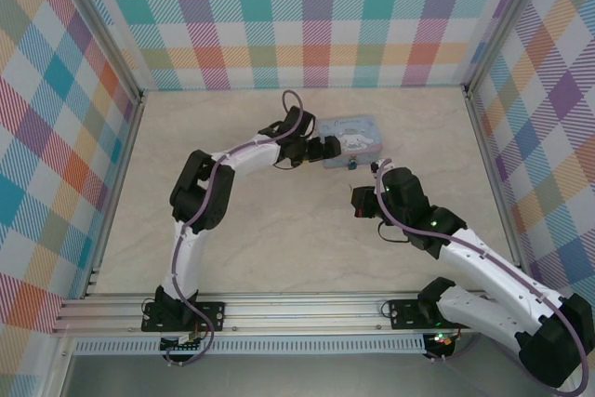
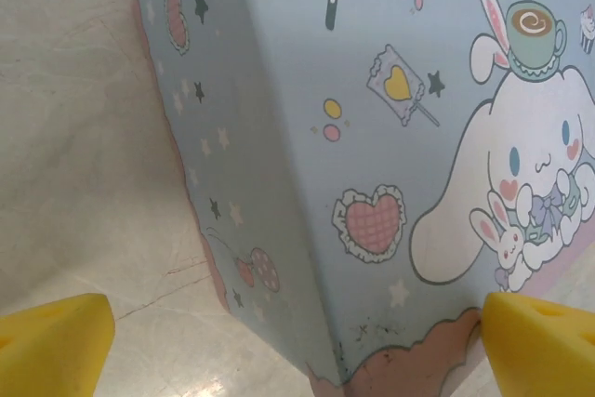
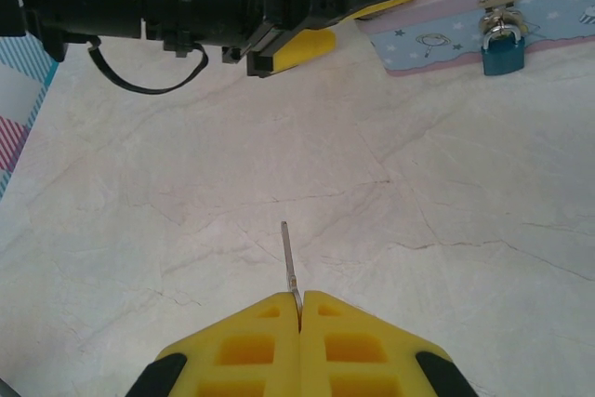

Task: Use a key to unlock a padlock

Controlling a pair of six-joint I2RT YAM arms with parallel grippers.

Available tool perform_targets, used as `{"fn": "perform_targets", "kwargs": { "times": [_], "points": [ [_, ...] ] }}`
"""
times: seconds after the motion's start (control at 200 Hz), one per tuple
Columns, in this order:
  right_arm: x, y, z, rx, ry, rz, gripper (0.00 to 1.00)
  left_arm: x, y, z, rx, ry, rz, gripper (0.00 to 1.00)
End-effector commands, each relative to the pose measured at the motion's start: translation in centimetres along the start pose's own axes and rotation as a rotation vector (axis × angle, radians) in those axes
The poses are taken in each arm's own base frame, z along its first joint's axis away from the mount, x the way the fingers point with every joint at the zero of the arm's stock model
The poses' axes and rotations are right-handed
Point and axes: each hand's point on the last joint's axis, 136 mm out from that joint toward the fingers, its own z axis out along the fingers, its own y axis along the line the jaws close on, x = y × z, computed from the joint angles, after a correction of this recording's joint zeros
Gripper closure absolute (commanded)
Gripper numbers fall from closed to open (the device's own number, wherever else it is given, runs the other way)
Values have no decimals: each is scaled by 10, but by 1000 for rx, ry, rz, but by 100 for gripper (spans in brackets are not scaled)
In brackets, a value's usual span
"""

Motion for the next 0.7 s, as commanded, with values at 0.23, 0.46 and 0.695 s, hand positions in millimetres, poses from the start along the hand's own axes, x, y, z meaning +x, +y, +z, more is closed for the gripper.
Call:
{"fn": "perform_targets", "kwargs": {
  "times": [0.23,0.46,0.695],
  "points": [
    [-1,0,-1,6,1,-9,98,34,73,-25,-173,73,-41,1],
    [-2,1,-1,-10,10,0,97,39,95,-47,-207,54,-61,1],
    [0,4,5,-21,40,-3,97,31,109,-77,-232,-1,-55,1]
  ]
}}
